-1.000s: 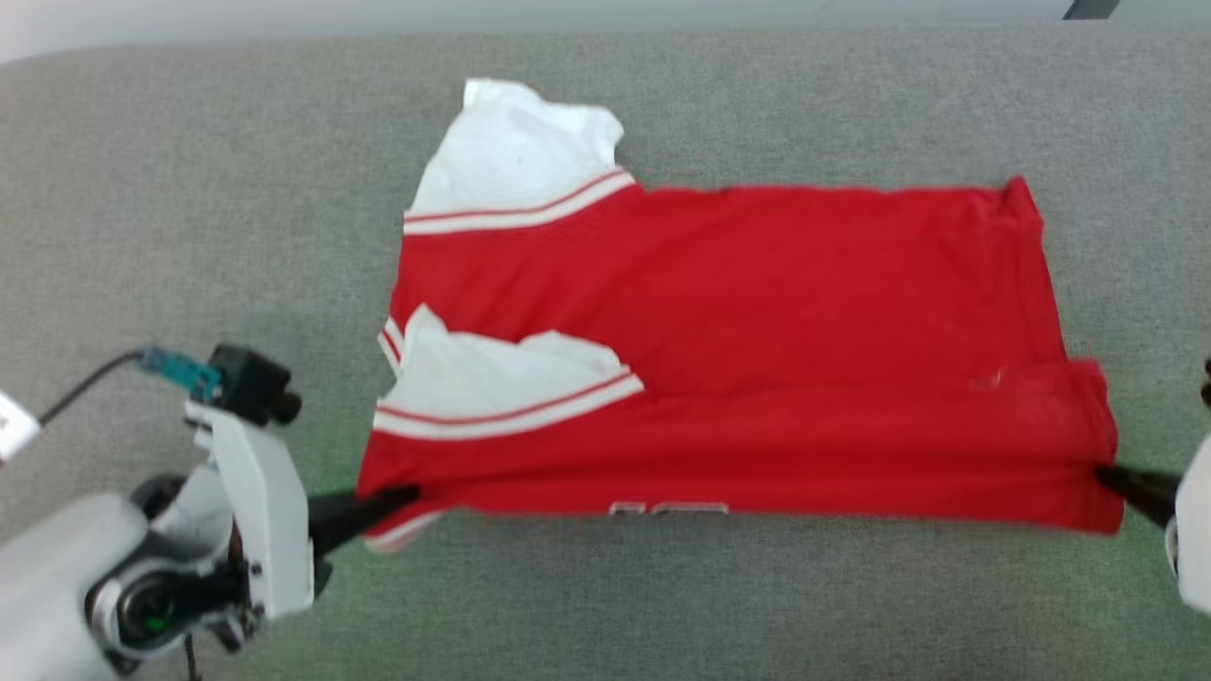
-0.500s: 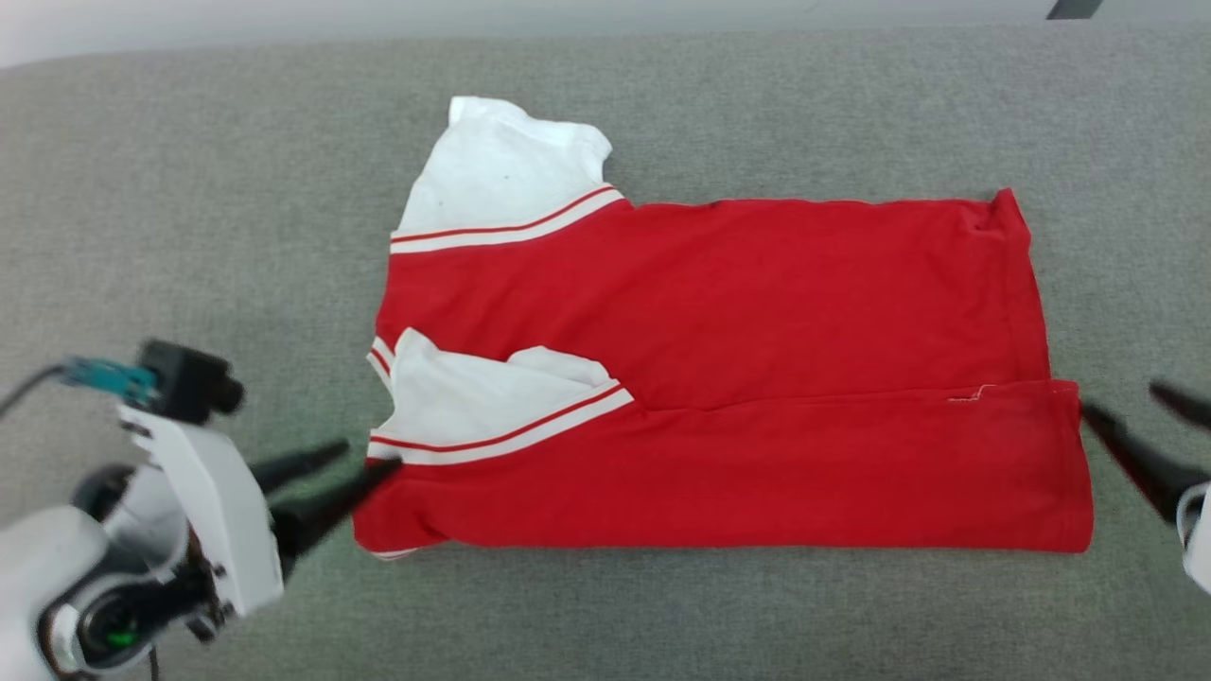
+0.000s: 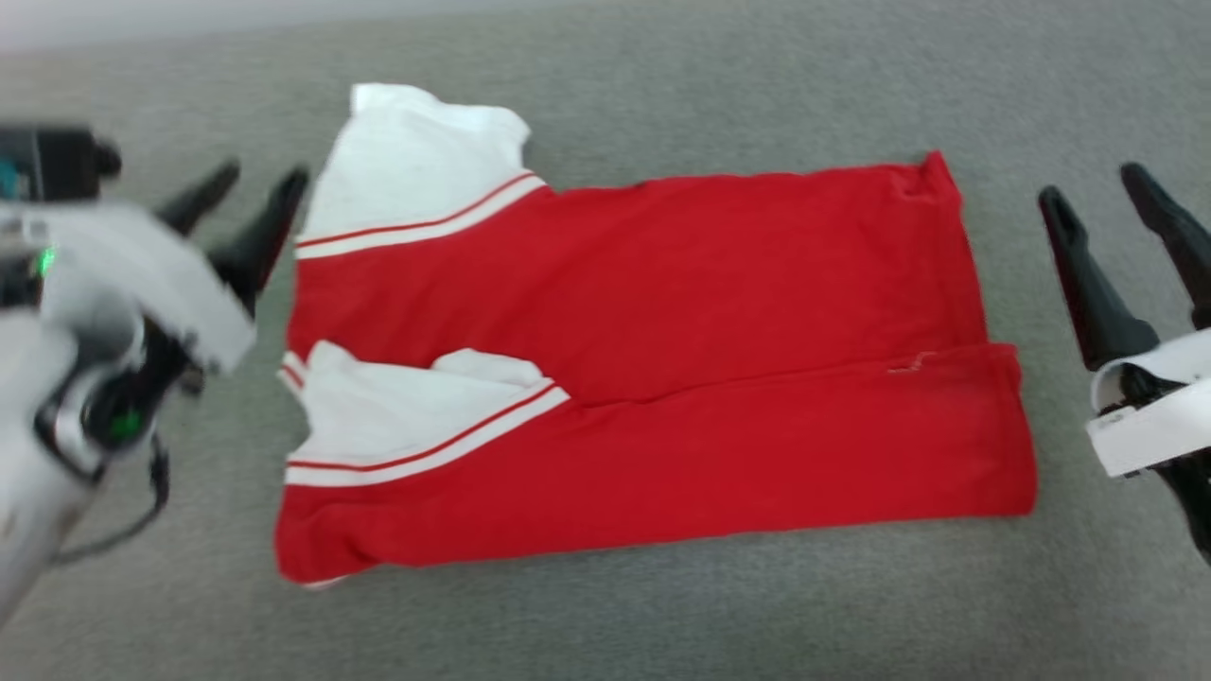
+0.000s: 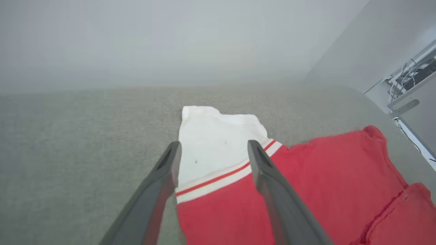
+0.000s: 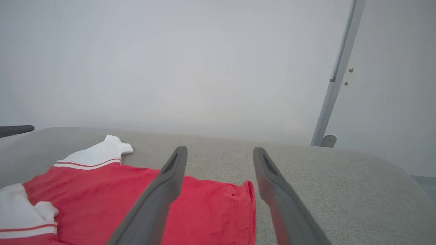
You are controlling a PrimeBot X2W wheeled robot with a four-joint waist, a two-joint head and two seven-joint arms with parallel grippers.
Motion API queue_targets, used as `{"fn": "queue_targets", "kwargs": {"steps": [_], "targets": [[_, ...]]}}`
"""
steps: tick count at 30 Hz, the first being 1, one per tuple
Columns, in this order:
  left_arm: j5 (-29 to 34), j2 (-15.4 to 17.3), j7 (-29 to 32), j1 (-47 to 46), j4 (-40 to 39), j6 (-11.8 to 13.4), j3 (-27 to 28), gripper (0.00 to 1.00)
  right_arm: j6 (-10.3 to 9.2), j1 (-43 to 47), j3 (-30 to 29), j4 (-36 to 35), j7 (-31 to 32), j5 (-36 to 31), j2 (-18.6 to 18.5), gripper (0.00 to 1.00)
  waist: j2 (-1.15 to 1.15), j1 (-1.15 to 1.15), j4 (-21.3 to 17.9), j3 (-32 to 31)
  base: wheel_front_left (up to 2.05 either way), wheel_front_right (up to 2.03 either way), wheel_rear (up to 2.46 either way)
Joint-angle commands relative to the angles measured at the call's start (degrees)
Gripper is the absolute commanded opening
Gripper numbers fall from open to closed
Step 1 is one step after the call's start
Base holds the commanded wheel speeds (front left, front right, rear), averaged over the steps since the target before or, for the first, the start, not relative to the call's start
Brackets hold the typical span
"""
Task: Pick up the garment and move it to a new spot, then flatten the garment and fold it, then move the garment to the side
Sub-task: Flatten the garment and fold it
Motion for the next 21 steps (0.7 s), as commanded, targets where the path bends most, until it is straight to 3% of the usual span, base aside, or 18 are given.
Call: {"fn": "queue_targets", "kwargs": {"steps": [1, 12, 17, 21], "targets": [[0.7, -0.7, 0.2, -1.1, 1.0, -0.5, 0.0, 1.0, -0.09, -0.6, 0.3, 0.2, -0.7, 0.3, 0.2, 1.0, 0.0, 0.0, -2.7, 2.3, 0.0, 0.0, 0.0], [8.3, -7.2, 12.2, -17.7, 24.6, -3.8, -5.2, 1.0, -0.09, -1.4, 2.5, 4.2, -7.0, 3.0, 1.8, 1.0, 0.0, 0.0, -10.9, 5.8, 0.0, 0.0, 0.0], [11.0, -8.2, 21.9, -22.0, 31.7, -5.2, -9.3, 1.0, -0.09, -1.5, 3.8, 5.1, -8.0, 3.8, 1.4, 1.0, 0.0, 0.0, -12.8, 7.0, 0.0, 0.0, 0.0], [13.1, -8.1, 28.5, -25.4, 36.7, -4.4, -11.8, 1.0, -0.09, -1.8, 4.5, 5.4, -8.7, 4.3, 1.0, 1.0, 0.0, 0.0, -13.4, 8.1, 0.0, 0.0, 0.0]]}}
